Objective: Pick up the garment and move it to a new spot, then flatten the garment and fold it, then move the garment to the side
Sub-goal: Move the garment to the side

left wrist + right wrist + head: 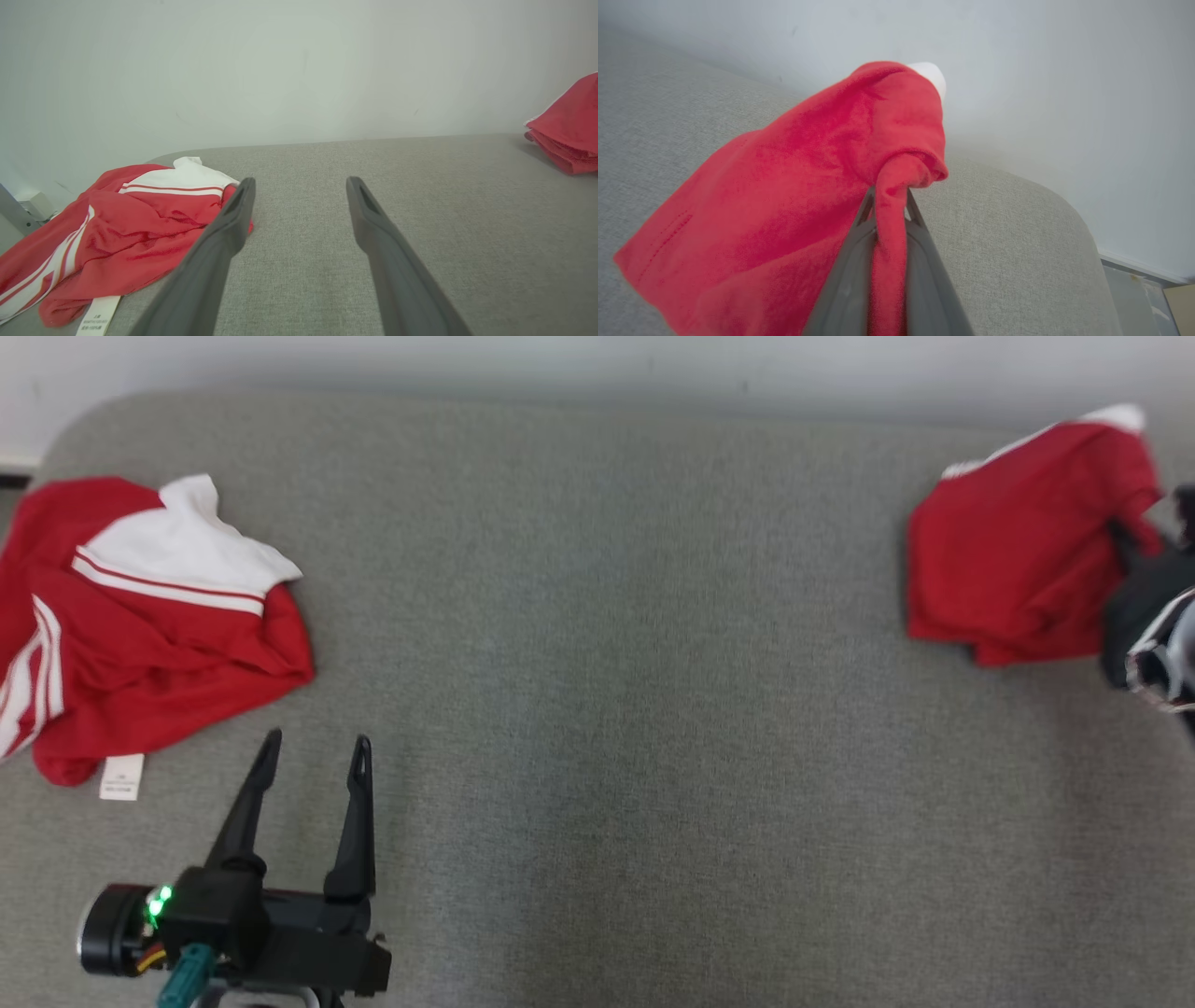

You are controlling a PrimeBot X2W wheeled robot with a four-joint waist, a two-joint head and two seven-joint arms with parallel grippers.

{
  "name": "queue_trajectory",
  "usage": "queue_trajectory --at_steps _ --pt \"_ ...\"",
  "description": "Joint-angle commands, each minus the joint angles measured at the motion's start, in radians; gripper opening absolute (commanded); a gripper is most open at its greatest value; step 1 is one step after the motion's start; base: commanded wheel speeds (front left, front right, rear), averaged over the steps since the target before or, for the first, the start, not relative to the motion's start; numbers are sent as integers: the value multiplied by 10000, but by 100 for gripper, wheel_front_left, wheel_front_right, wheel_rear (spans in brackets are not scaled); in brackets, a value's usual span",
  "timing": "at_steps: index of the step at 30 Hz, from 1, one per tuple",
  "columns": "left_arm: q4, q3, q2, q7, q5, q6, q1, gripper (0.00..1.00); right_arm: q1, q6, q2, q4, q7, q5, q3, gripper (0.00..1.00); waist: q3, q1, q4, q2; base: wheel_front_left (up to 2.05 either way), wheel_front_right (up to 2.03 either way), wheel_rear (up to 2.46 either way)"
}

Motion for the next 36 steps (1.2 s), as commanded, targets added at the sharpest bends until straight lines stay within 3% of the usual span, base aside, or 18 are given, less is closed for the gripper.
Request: queue_trajectory --at_steps 1,12,20,28,34,35,36 --pt "-150 55 56 -7 87 51 -235 100 -330 -24 -346 -26 108 -40 239 0 1065 -2 -163 -2 0 0 0" --pt "-933 378 479 63 150 262 -165 100 -1045 -24 -2224 107 709 439 1673 0 1806 -2 -547 -2 0 0 0" --pt "-1918 739 1012 473 264 501 -14 100 -2637 -24 -3461 -8 660 -268 2542 0 2482 -2 -899 -2 0 0 0" --pt "-2480 977 1264 631 270 681 228 100 -3595 -24 -3686 143 529 -747 3250 0 2729 -2 -1081 -2 0 0 0" --pt "-2686 1035 1358 745 256 778 340 100 -3860 -24 -3505 364 427 -682 3489 0 2799 -2 -1097 -2 0 0 0" --pt "-2715 1050 1368 741 255 790 349 100 -3895 -24 -3488 416 416 -663 3525 10 2817 -2 -1105 -2 0 0 0" --pt "-2739 1055 1374 760 260 798 358 100 -3958 -24 -3499 435 356 -731 3590 49 2839 -2 -1109 -2 0 0 0"
